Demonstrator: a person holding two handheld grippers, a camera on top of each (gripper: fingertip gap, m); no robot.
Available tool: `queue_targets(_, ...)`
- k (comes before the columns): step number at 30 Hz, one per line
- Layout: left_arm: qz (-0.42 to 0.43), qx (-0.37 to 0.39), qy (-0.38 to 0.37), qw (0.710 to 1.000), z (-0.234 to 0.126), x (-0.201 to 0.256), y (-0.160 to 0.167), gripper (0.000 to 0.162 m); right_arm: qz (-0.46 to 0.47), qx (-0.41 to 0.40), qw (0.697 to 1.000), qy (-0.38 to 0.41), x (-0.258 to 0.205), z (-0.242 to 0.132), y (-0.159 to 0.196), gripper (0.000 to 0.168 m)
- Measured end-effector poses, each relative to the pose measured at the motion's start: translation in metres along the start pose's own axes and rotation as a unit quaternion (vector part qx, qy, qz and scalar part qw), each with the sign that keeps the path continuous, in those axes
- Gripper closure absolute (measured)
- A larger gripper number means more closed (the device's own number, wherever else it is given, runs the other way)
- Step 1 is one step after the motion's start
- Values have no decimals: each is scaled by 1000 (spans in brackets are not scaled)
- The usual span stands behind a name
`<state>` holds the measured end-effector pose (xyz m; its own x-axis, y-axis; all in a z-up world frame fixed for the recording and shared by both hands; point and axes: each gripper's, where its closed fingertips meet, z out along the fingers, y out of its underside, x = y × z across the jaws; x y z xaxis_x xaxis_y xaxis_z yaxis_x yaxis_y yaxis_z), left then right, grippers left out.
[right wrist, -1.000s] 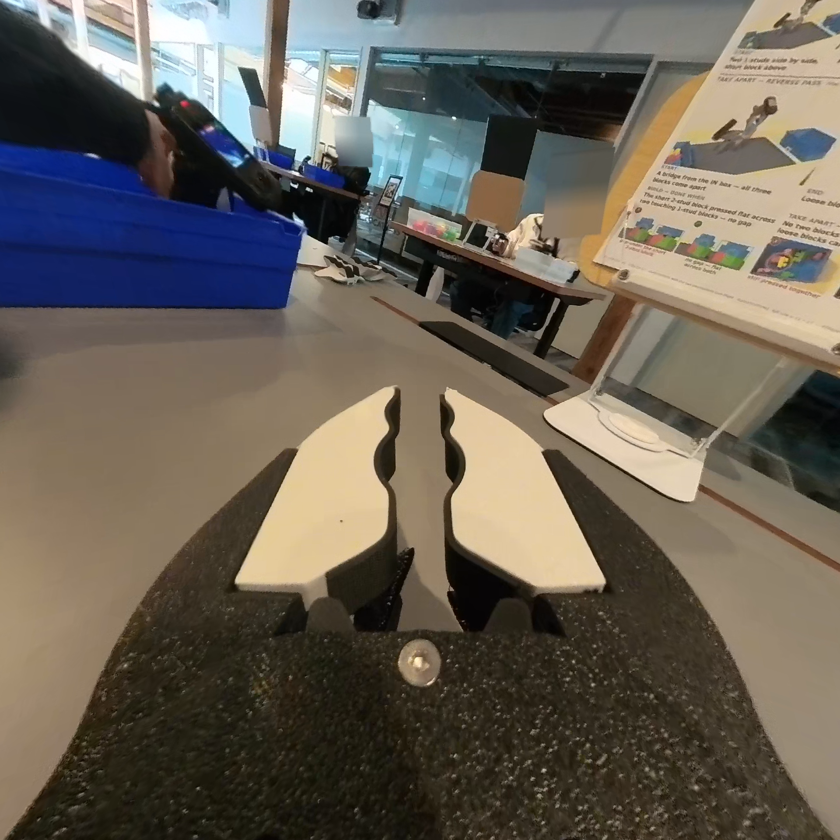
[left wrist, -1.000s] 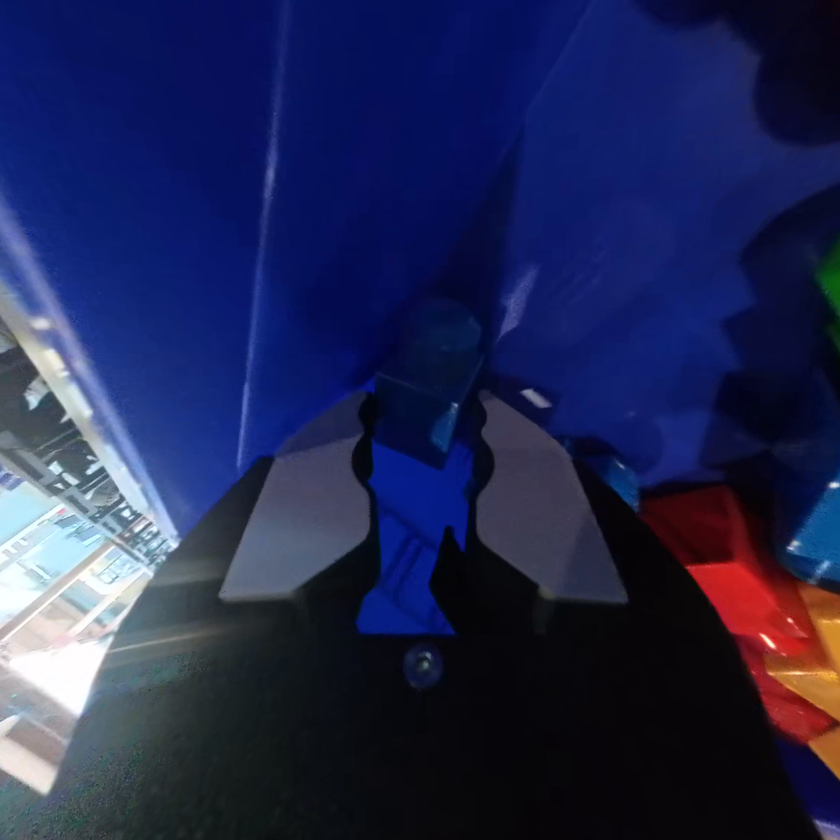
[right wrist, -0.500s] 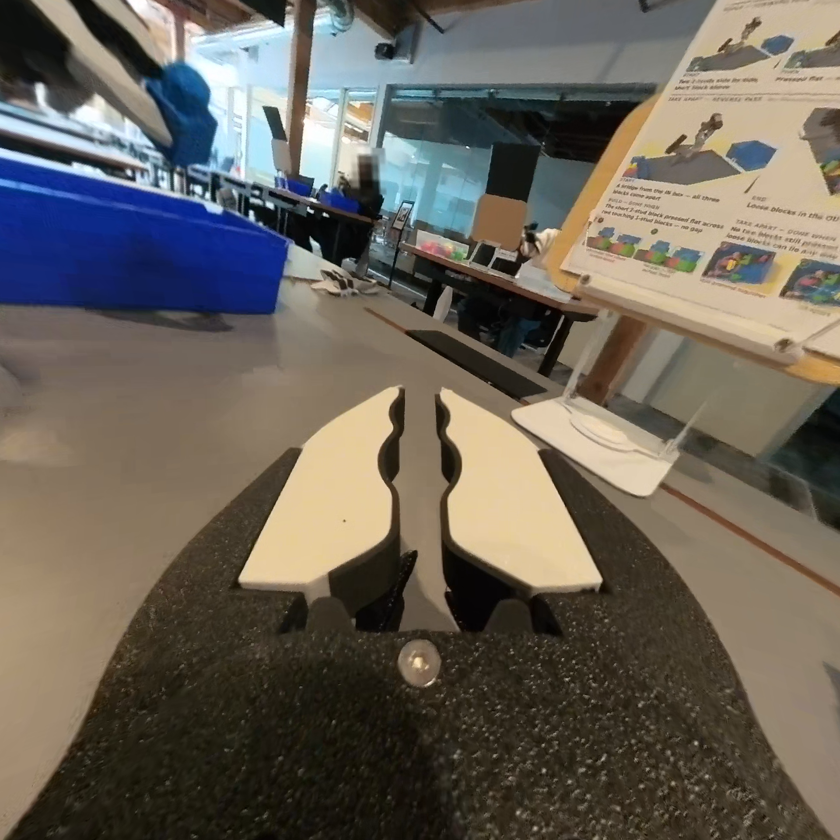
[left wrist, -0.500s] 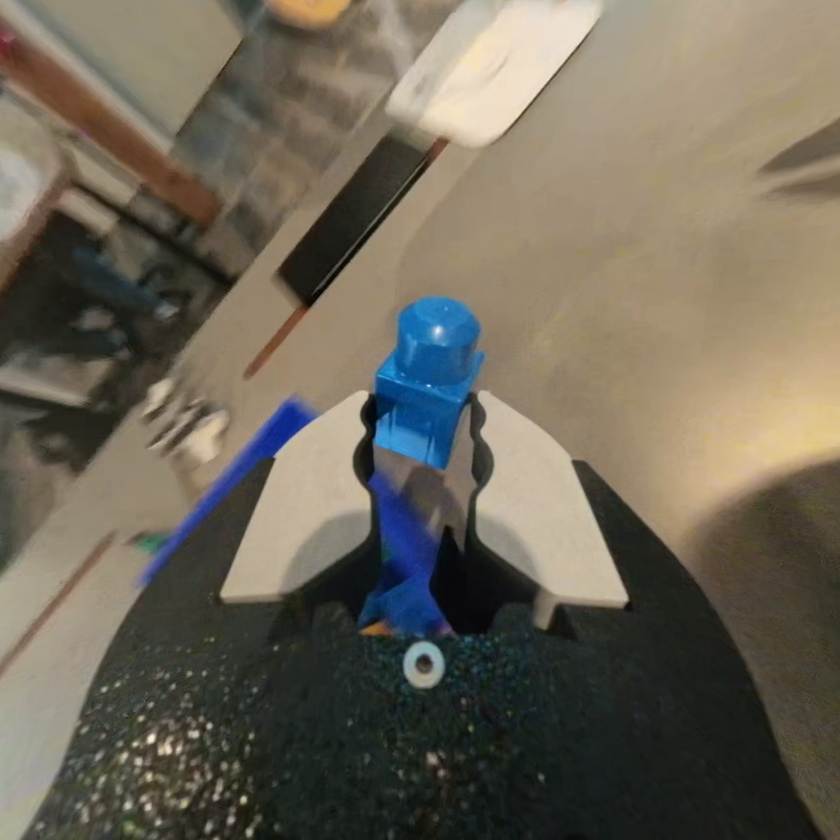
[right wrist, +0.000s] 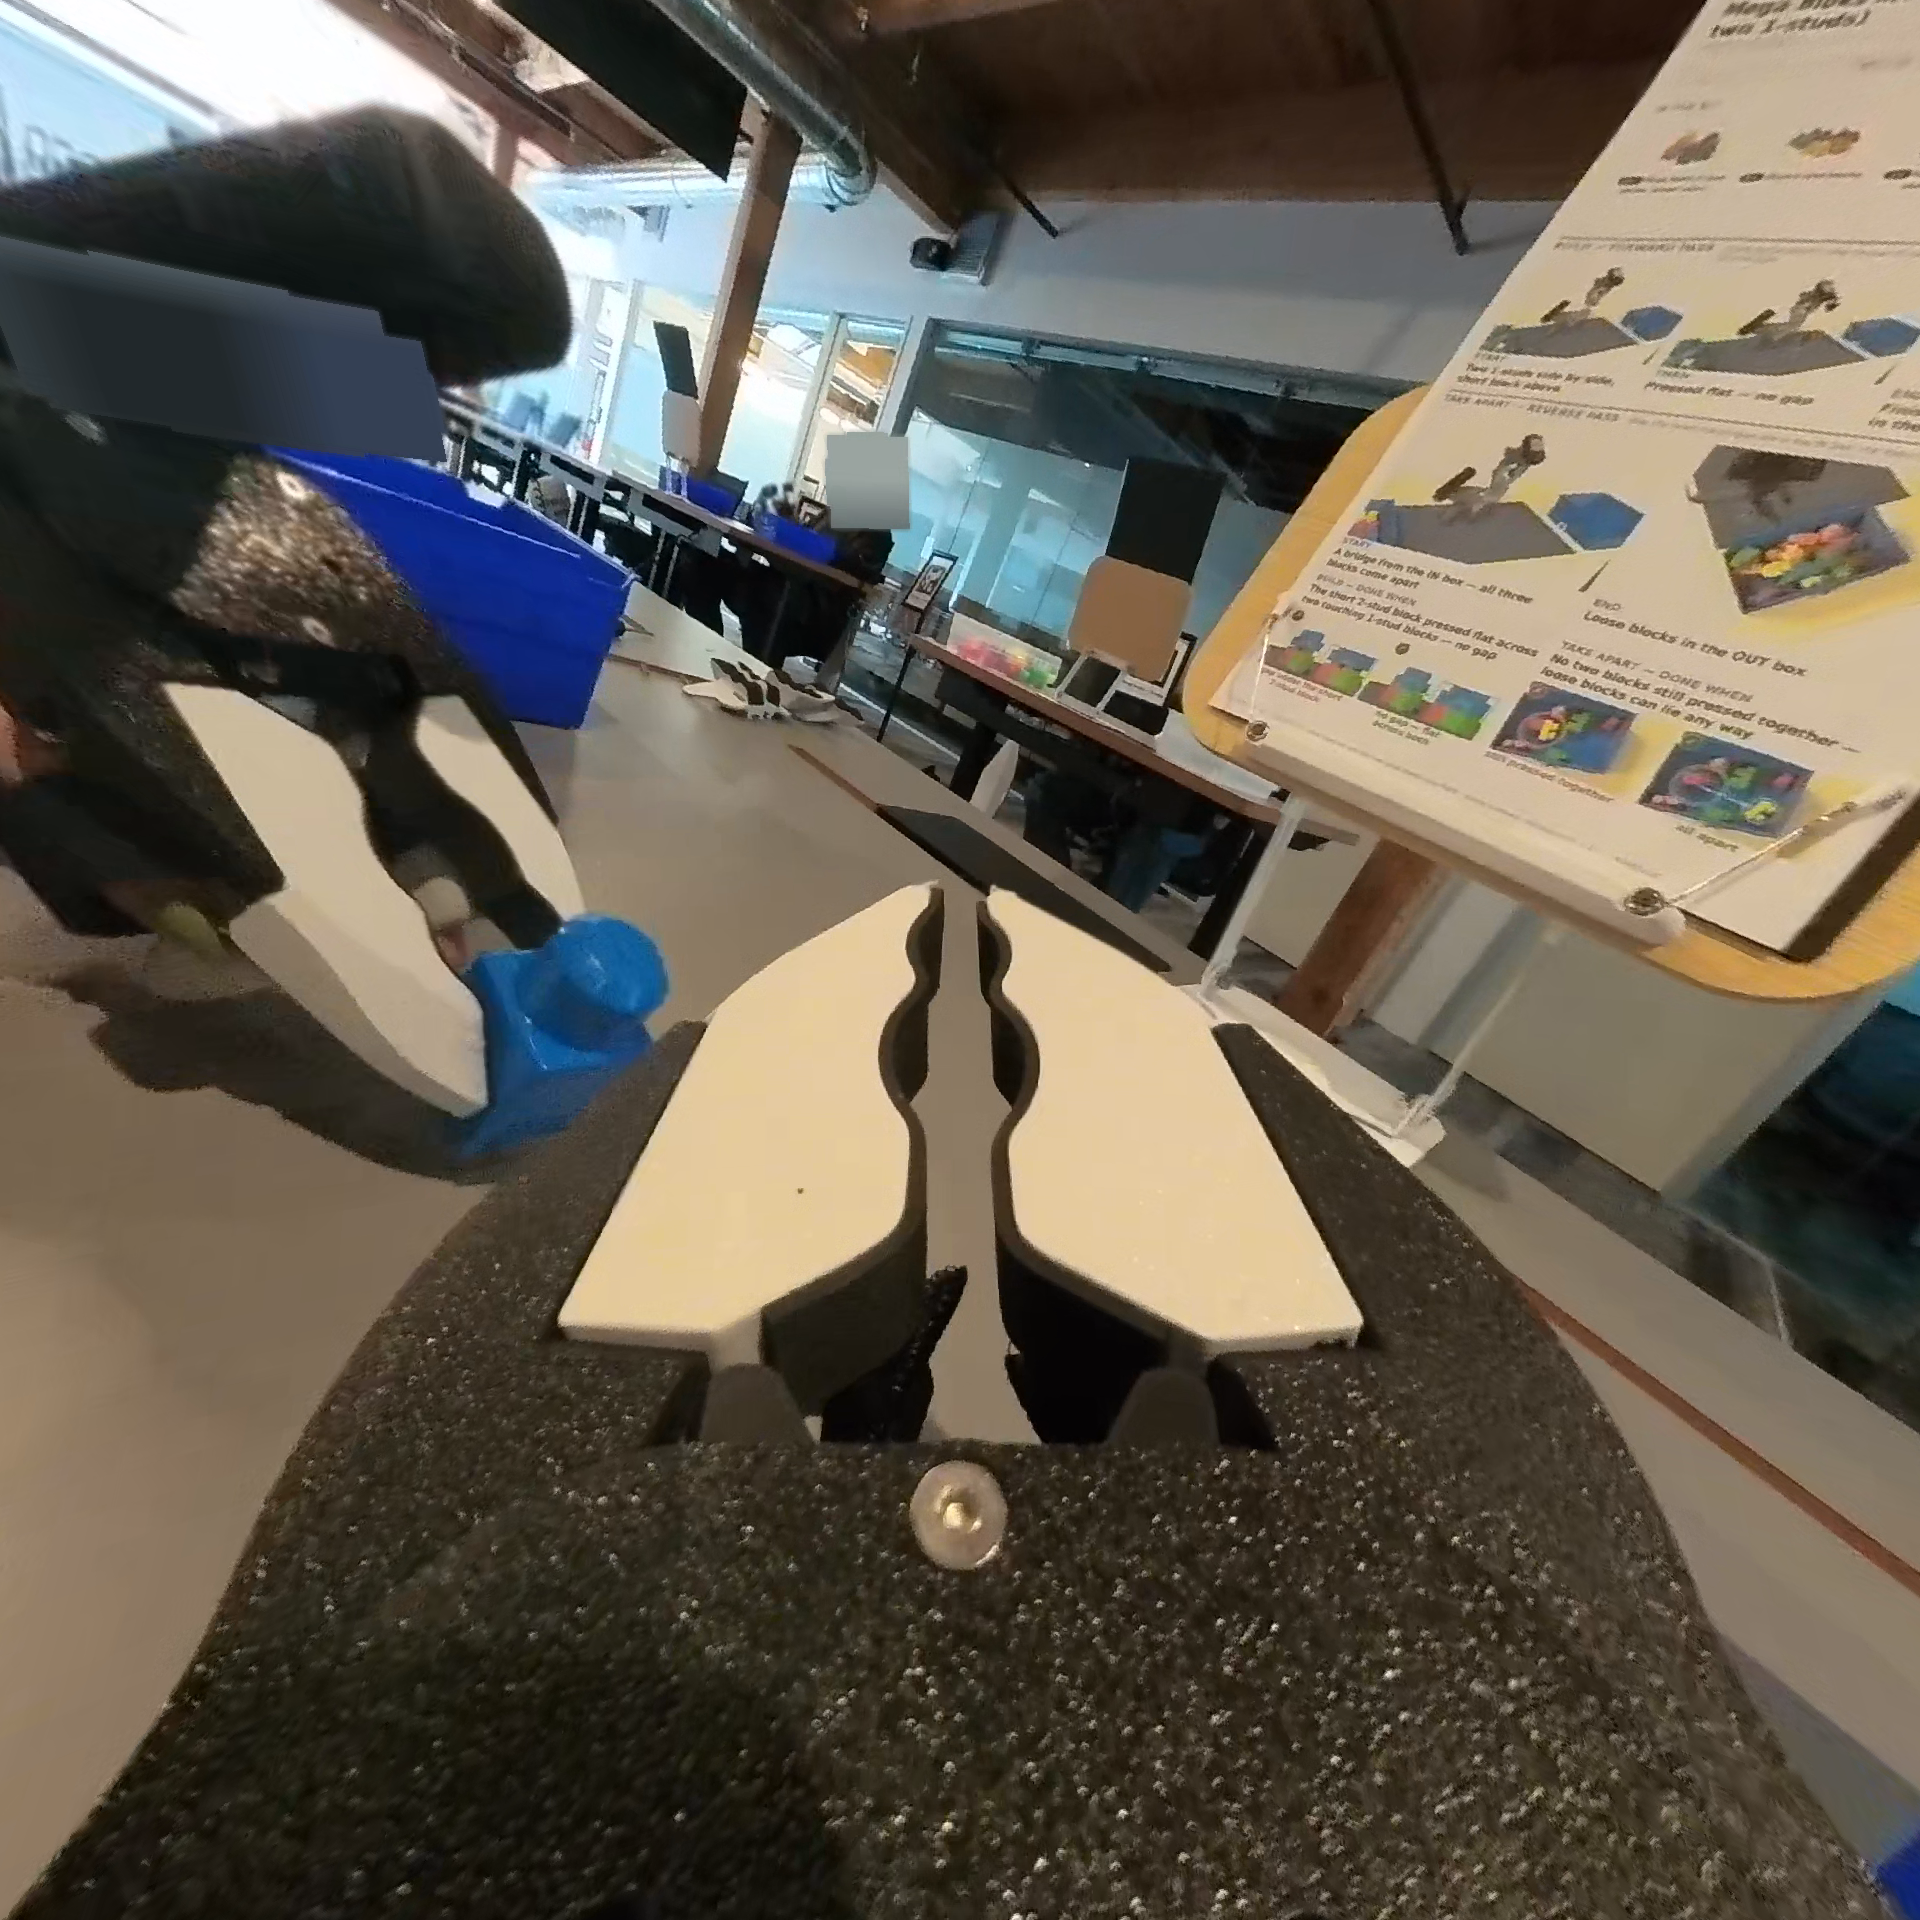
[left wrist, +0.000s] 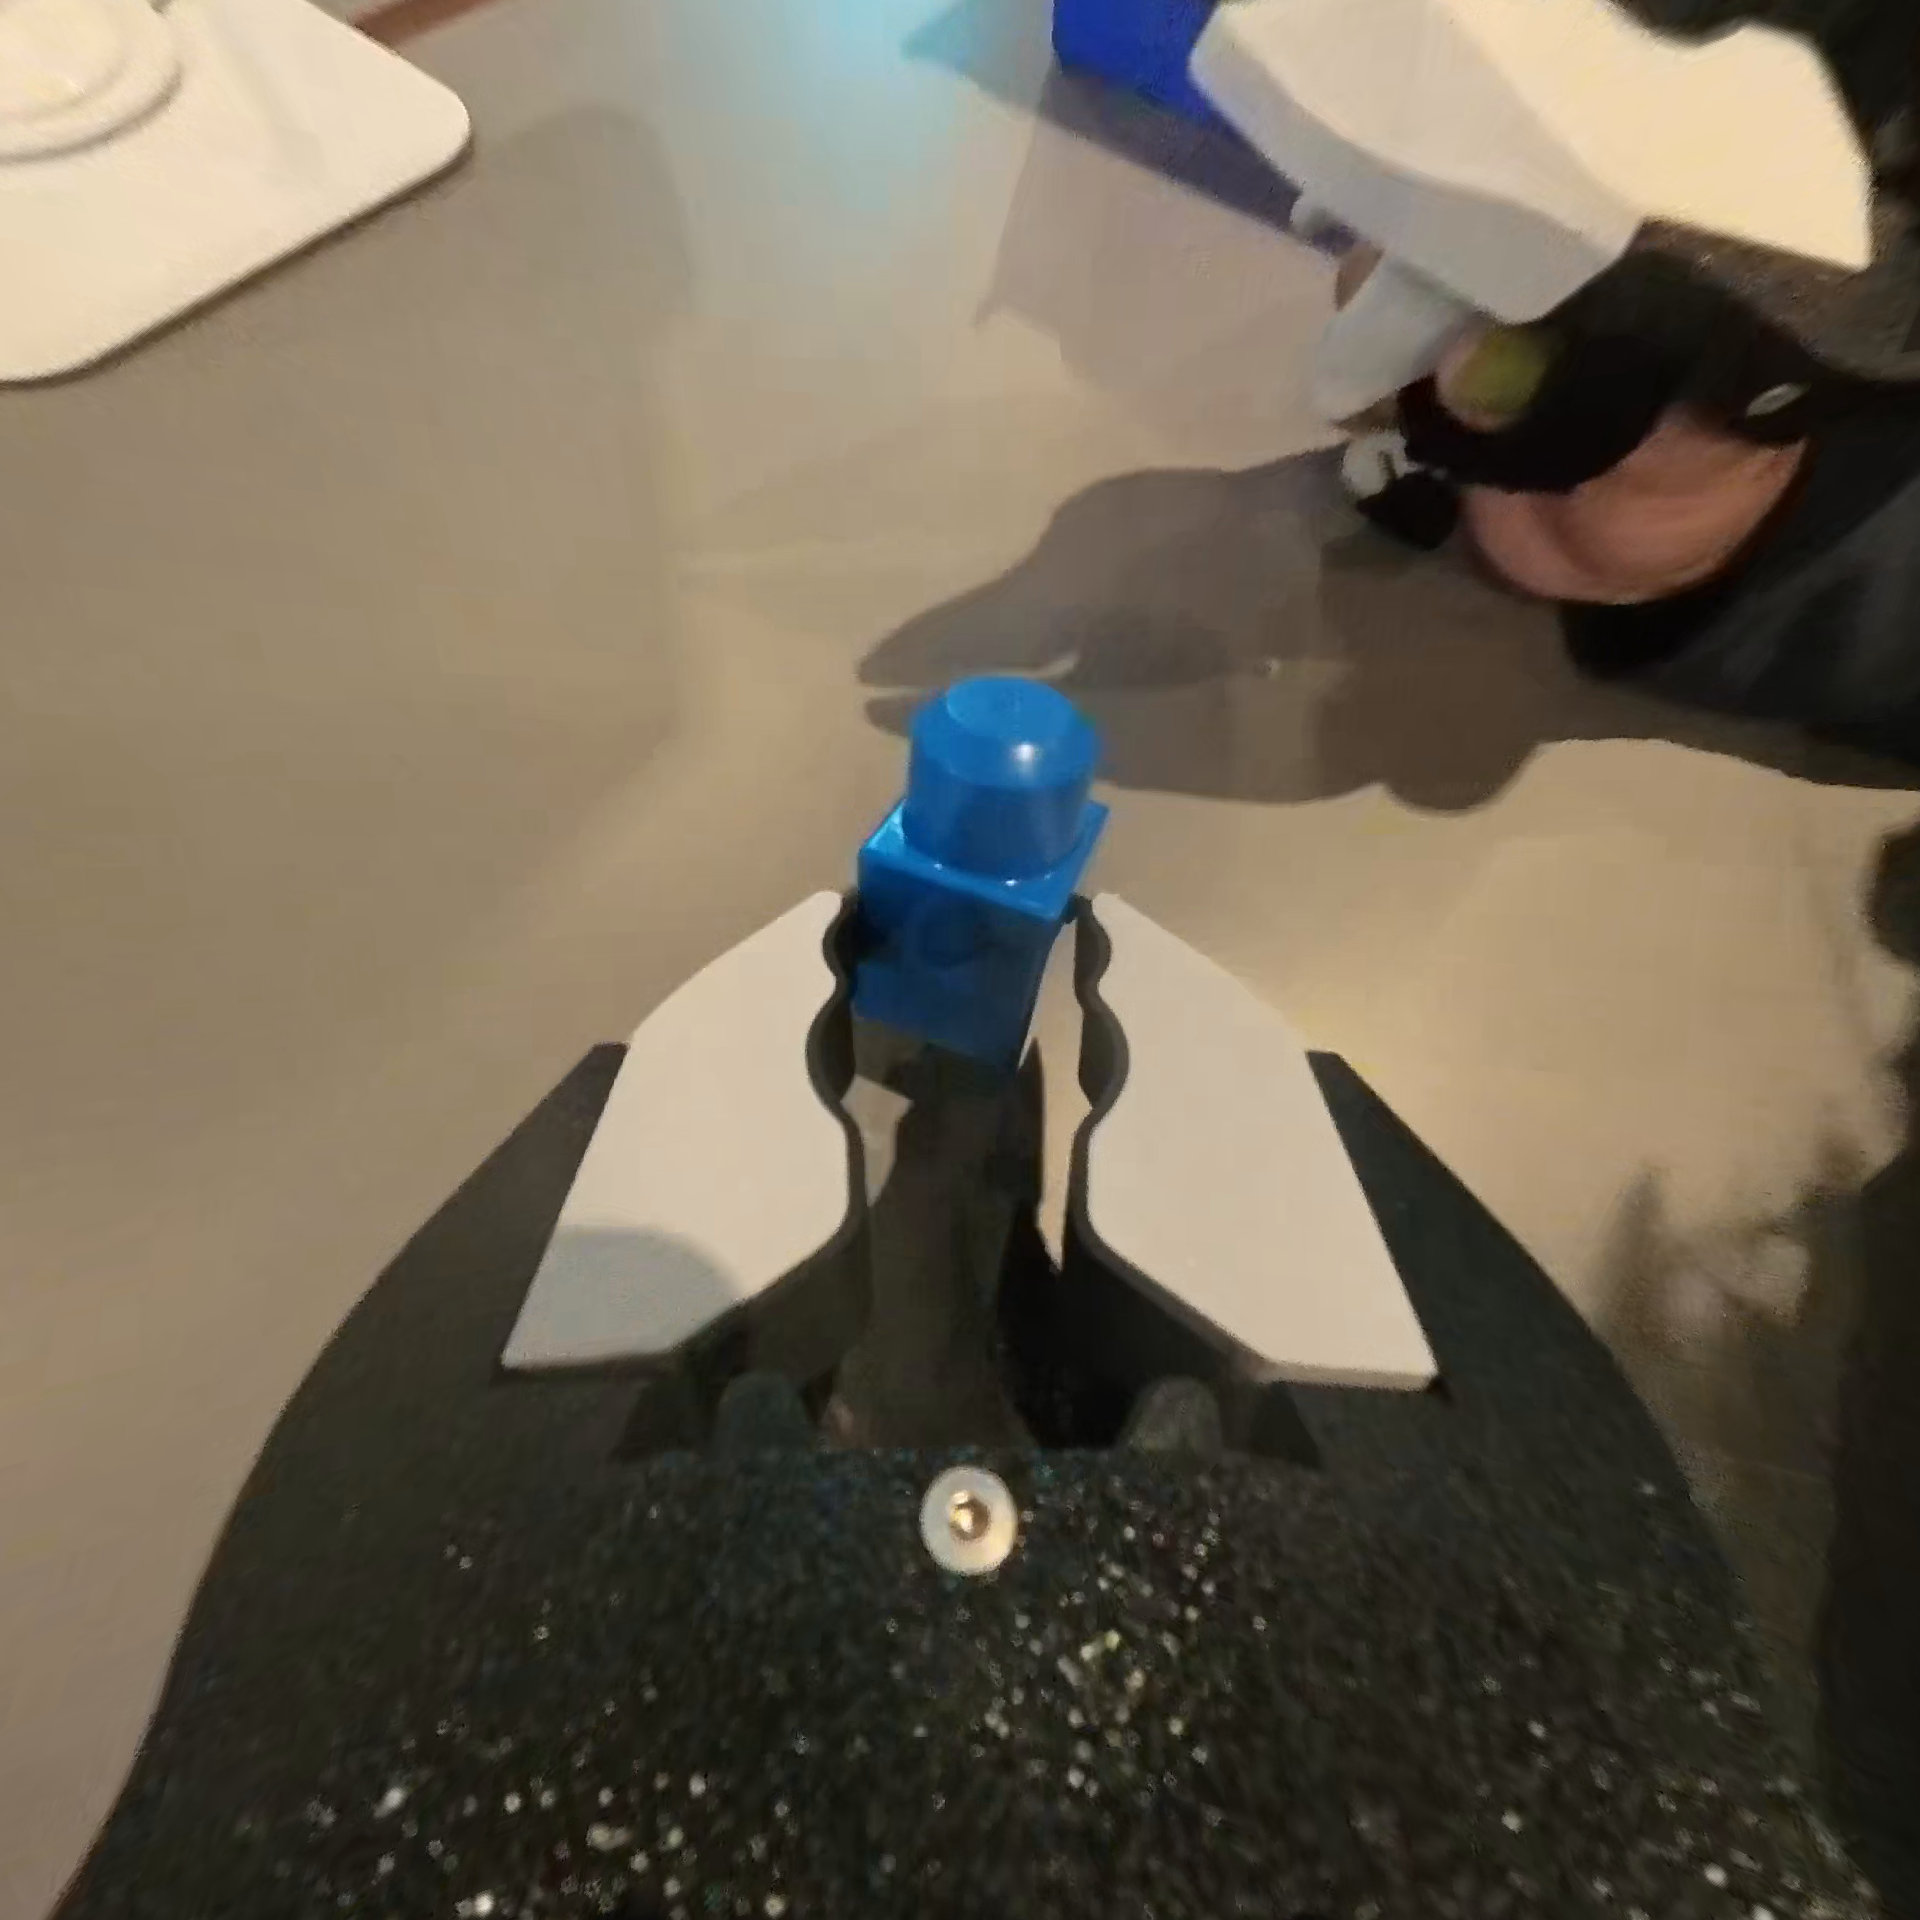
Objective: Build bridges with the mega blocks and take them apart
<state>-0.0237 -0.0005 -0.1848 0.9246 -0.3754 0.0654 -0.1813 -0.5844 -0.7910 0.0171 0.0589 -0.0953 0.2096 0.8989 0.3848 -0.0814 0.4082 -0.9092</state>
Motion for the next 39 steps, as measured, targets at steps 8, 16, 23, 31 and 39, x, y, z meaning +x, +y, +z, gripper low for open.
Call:
queue_targets(8, -5, -11, 18, 1000, 4, -4, 15, 123, -6, -5, 1000, 3, 0, 1, 3, 162)
queue_targets(16, -7, -2, 55, 998, -4, 3, 24, 114, -15, -11, 1000, 1, -2, 2, 5, 163)
queue_targets(23, -34, 99, 12, 994, -76, -10, -9, 74, -27, -17, 999, 11, 0, 2, 7, 163)
queue_targets(31, 10, 98, -368, 925, -288, -169, -1, 116, -28, -35, 999, 23, 3, 6, 13, 164)
queue_targets(39, 266, -370, -318, 832, -333, -320, 124, 113, -55, -57, 996, 31, 2, 9, 20, 165)
